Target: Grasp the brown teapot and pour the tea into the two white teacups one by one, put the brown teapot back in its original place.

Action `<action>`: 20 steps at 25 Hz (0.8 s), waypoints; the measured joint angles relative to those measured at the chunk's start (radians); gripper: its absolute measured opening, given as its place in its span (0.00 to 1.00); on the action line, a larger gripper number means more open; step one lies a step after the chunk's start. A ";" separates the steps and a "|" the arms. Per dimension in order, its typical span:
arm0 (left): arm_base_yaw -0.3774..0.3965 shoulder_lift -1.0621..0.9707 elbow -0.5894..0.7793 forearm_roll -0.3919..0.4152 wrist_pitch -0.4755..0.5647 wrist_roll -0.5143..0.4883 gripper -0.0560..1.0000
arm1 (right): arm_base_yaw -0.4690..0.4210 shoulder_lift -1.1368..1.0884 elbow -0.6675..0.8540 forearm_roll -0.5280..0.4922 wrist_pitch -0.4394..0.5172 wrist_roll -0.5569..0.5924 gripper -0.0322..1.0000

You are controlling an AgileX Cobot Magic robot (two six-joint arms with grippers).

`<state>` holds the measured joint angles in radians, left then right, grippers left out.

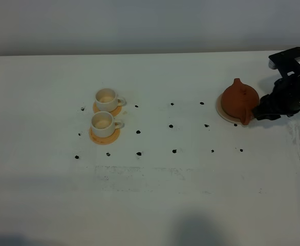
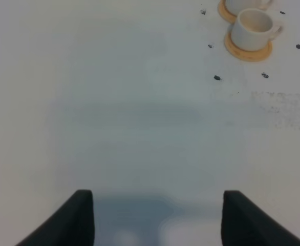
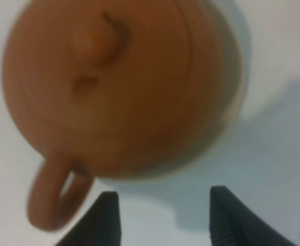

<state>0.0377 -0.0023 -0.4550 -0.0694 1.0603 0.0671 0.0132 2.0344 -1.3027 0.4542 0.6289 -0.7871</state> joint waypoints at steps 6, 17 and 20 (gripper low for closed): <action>0.000 0.000 0.000 0.000 0.000 0.000 0.55 | -0.008 -0.013 0.000 -0.048 0.047 0.098 0.44; 0.000 0.000 0.000 0.000 0.000 0.000 0.55 | 0.051 -0.113 -0.239 -0.064 0.279 0.553 0.41; 0.000 0.000 0.000 0.000 0.000 0.000 0.55 | 0.095 -0.112 -0.269 -0.123 0.285 0.619 0.39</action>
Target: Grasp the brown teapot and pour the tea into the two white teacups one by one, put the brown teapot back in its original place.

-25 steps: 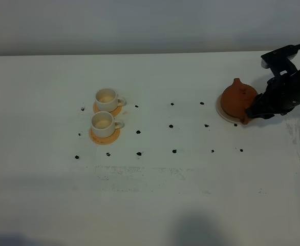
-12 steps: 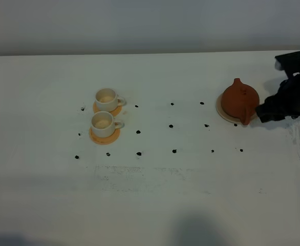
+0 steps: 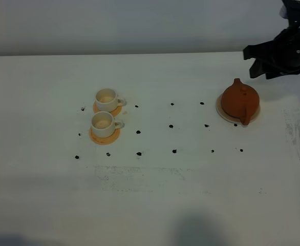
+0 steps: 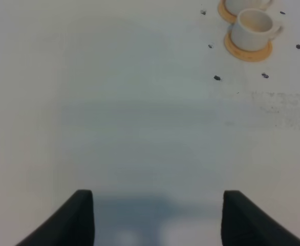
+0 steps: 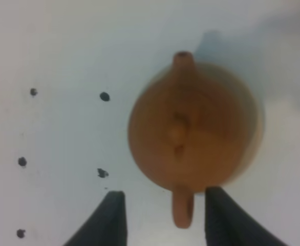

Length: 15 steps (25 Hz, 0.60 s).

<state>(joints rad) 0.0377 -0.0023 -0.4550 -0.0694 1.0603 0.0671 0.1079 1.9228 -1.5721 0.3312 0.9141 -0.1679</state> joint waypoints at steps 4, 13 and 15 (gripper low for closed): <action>0.000 0.000 0.000 0.000 0.000 0.000 0.55 | 0.051 0.017 -0.003 -0.068 0.015 0.070 0.39; 0.000 0.000 0.000 0.000 0.000 0.000 0.55 | 0.077 0.126 -0.005 -0.113 0.057 0.156 0.39; 0.000 0.000 0.000 0.000 0.000 0.000 0.55 | 0.077 0.132 -0.005 -0.122 0.057 0.168 0.39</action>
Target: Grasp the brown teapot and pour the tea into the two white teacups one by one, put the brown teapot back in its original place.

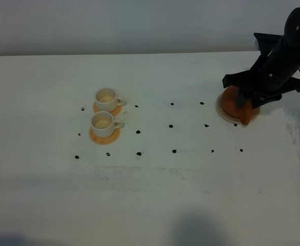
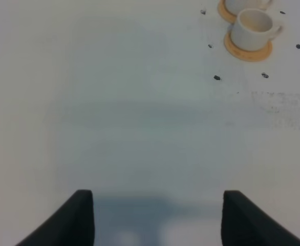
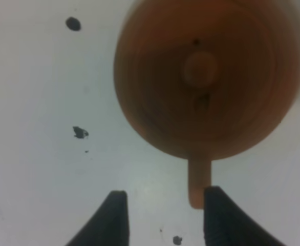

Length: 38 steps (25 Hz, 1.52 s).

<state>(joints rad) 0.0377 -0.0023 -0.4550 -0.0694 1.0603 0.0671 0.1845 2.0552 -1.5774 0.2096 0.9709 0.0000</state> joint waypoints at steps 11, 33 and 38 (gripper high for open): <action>0.000 0.000 0.000 0.000 0.000 0.000 0.55 | 0.000 0.032 0.000 -0.092 -0.001 0.021 0.39; 0.000 0.000 0.000 0.000 0.000 0.000 0.55 | 0.000 0.074 -0.001 -0.063 -0.040 0.021 0.39; 0.000 0.000 0.000 0.000 0.000 0.000 0.55 | 0.000 0.082 -0.001 -0.063 -0.040 0.021 0.39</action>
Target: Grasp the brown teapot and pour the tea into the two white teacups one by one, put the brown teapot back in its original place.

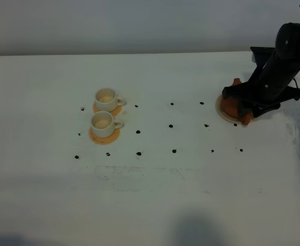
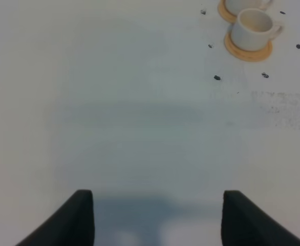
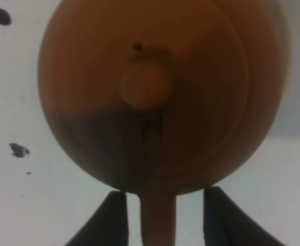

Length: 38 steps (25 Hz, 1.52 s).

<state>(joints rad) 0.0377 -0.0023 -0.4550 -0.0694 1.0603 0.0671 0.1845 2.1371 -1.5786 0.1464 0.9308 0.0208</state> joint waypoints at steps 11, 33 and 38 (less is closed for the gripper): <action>0.000 0.000 0.000 0.000 0.000 0.000 0.55 | 0.000 0.009 0.000 0.001 0.003 -0.005 0.27; 0.000 0.000 0.000 0.000 0.000 0.000 0.55 | 0.000 0.011 -0.003 0.007 -0.008 -0.088 0.14; 0.000 0.000 0.000 0.000 0.000 0.000 0.55 | 0.000 0.007 -0.003 -0.001 -0.014 -0.088 0.14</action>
<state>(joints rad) 0.0377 -0.0023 -0.4550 -0.0694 1.0603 0.0671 0.1845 2.1438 -1.5816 0.1459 0.9170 -0.0667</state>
